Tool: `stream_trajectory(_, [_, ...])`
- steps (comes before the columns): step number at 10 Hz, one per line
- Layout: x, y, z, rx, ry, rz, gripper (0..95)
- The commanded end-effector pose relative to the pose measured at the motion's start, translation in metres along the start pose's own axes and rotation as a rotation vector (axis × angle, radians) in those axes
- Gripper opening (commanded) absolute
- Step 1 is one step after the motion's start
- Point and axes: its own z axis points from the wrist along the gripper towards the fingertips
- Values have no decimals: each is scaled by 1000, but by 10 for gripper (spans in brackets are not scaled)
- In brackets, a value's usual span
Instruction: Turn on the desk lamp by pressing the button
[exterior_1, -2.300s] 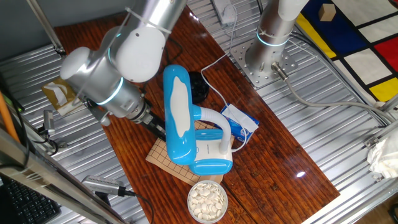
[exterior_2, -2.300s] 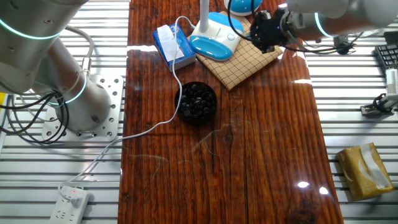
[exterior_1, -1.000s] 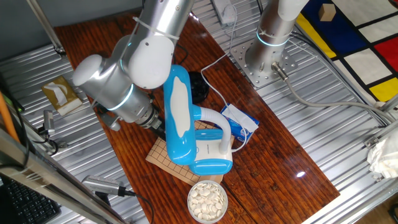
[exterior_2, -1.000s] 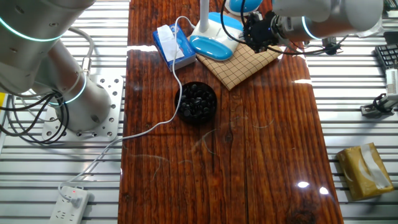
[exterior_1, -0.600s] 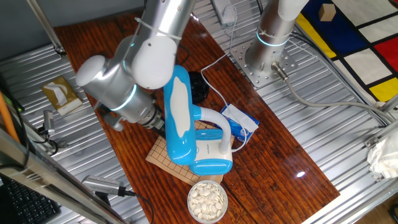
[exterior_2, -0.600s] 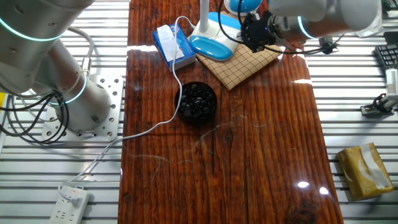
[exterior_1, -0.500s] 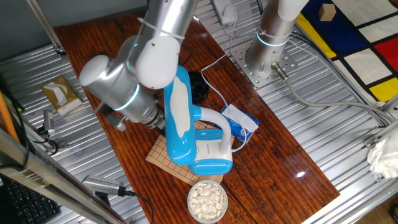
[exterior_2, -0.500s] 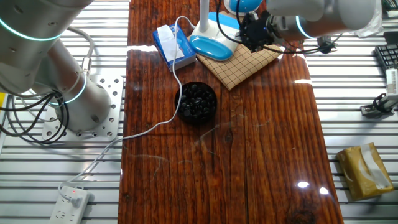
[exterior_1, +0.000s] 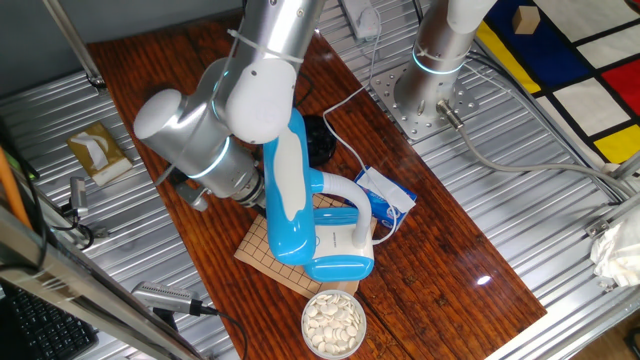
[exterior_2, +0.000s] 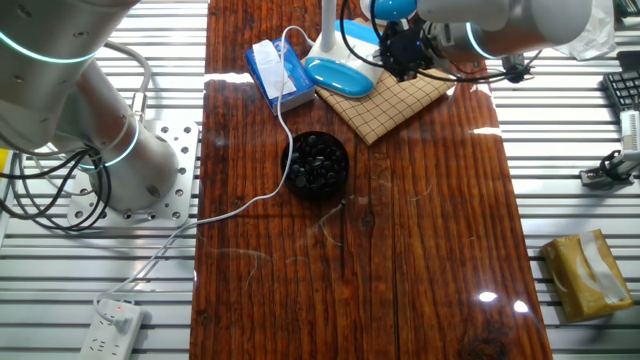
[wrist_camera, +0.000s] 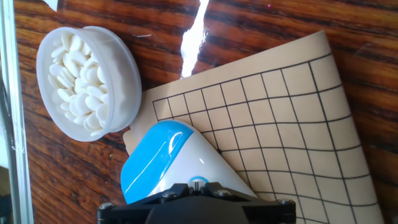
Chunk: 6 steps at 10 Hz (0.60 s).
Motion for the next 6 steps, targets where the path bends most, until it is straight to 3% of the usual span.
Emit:
stream_trajectory(1, [1, 0, 1, 3, -1, 1, 0])
stream_trajectory(6, [1, -1, 8, 9, -4, 4, 0])
